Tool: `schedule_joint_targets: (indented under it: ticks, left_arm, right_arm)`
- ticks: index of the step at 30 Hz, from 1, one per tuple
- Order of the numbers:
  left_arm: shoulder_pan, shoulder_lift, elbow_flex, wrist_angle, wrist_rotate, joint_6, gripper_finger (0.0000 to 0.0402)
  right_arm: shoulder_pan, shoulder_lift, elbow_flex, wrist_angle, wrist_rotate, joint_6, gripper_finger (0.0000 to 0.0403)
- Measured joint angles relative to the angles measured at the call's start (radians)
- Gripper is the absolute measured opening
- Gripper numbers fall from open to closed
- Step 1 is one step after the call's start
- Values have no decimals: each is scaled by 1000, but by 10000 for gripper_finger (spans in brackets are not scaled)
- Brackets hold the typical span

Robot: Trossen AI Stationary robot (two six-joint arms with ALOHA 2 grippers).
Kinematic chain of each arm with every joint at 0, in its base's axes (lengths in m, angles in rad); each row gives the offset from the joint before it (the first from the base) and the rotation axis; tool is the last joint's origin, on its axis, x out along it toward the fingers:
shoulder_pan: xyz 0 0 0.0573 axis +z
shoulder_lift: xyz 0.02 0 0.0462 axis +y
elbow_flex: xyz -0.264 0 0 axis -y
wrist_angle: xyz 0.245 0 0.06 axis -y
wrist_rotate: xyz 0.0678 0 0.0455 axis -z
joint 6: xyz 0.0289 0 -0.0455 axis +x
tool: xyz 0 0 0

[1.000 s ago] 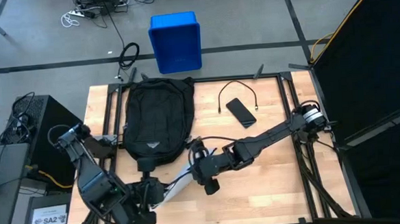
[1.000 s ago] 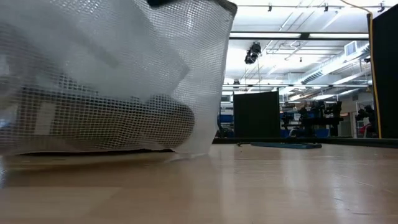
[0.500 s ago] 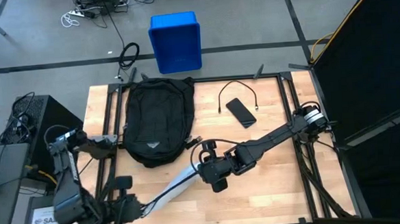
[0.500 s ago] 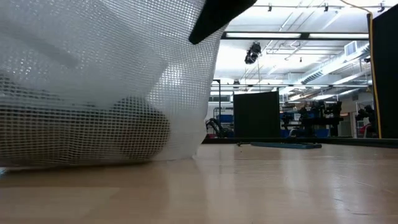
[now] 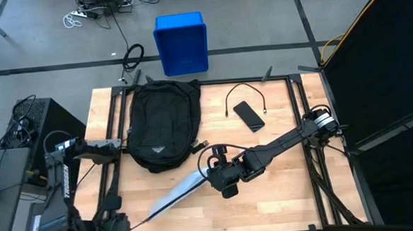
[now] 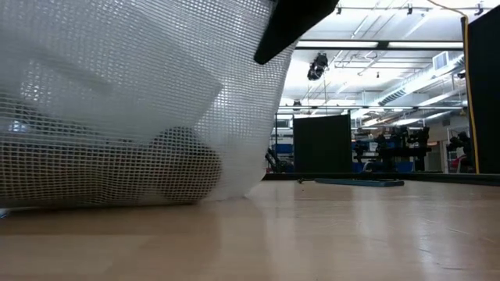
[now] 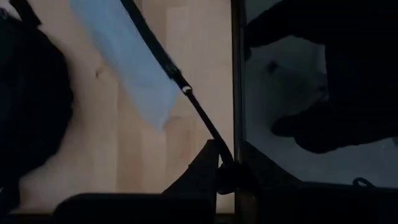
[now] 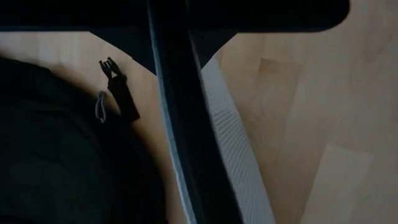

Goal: Unpack backpack
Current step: Close the zip bag

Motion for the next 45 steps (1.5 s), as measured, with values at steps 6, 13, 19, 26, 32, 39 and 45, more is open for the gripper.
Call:
schedule_joint_targets:
  ticks: [6, 13, 19, 26, 32, 39, 45]
  left_arm:
    - [-21, 36, 0, 2, 18, -26, 0]
    - [-20, 141, 0, 48, -79, 74, 0]
    - [-9, 264, 0, 176, -149, 240, 0]
    - [43, 345, 0, 311, -149, 412, 0]
    - [118, 350, -112, 508, -70, 550, 0]
    - [192, 342, -326, 483, -212, 399, 0]
    - [216, 255, -541, 747, -297, 357, 0]
  right_arm:
    - [1, 0, 0, -75, -8, 43, 0]
    - [15, 0, 0, -148, -60, 94, 0]
    - [58, 0, 0, -163, -92, 120, 0]
    - [74, 0, 0, -218, -86, 154, 0]
    - [73, 0, 0, -255, -84, 175, 0]
    - [71, 0, 0, -273, -82, 189, 0]
    - [75, 0, 0, -353, -79, 269, 0]
